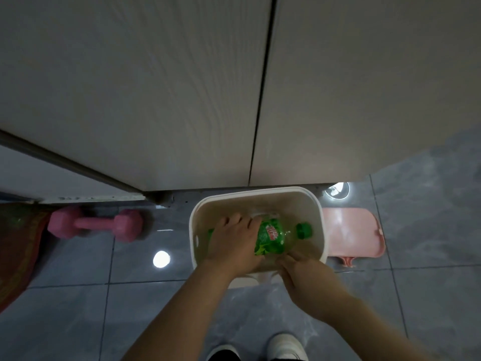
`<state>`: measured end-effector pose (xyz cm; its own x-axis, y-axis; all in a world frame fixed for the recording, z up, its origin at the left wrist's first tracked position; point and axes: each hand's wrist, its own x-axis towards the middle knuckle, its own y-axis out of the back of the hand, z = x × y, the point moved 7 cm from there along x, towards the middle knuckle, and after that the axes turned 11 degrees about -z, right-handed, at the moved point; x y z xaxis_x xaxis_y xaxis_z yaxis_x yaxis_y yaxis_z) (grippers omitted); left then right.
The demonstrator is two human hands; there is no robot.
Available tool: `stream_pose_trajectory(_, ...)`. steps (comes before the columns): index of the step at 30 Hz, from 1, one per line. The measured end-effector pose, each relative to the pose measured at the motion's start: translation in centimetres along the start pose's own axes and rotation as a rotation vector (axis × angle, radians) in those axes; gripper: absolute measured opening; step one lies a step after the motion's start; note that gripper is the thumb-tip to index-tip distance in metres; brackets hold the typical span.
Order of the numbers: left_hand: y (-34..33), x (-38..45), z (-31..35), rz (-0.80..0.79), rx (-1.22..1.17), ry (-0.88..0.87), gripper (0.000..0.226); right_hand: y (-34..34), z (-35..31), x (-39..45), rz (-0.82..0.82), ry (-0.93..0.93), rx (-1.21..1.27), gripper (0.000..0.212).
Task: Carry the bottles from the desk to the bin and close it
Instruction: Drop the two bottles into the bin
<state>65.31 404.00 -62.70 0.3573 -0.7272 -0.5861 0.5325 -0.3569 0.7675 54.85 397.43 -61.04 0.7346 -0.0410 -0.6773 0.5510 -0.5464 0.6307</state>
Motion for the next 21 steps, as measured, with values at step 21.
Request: stream_pose_trajectory(21,-2.7,-0.9,-1.1,-0.093,-0.445,0.199,0.034,2.3,-0.5,-1.3,-0.008,-0.021,0.299,0.031)
